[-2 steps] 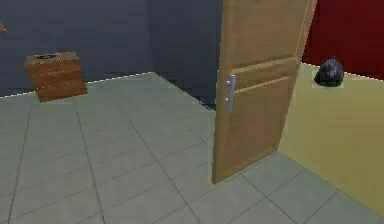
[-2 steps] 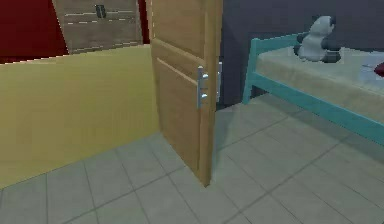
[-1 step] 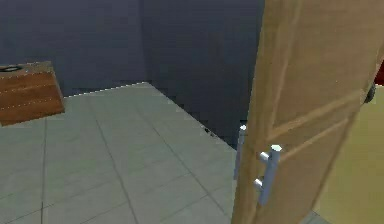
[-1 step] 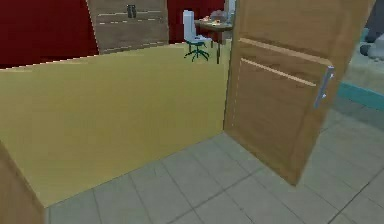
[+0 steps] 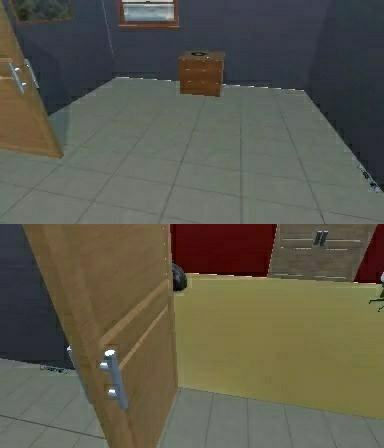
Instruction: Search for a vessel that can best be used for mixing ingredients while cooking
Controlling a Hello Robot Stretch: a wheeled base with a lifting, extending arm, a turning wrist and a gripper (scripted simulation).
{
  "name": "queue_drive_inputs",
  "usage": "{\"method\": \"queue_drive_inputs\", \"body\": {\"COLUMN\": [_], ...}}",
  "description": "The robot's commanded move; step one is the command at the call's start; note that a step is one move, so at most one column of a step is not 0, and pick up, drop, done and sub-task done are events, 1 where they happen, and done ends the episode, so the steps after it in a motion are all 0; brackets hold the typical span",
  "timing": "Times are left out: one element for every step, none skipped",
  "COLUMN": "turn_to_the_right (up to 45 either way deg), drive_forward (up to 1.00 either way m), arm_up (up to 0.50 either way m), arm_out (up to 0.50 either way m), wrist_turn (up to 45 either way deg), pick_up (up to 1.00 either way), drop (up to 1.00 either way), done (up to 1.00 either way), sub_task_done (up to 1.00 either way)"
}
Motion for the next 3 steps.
{"method": "queue_drive_inputs", "body": {"turn_to_the_right": [-15.0, 0.0, -45.0], "drive_forward": [0.0, 0.8, 0.0], "arm_up": [0.0, 0.0, 0.0], "arm_out": [0.0, 0.0, 0.0], "wrist_turn": [0.0, 0.0, 0.0], "pick_up": [0.0, 0.0, 0.0], "drop": [0.0, 0.0, 0.0], "done": [0.0, 0.0, 0.0], "sub_task_done": [0.0, 0.0, 0.0]}}
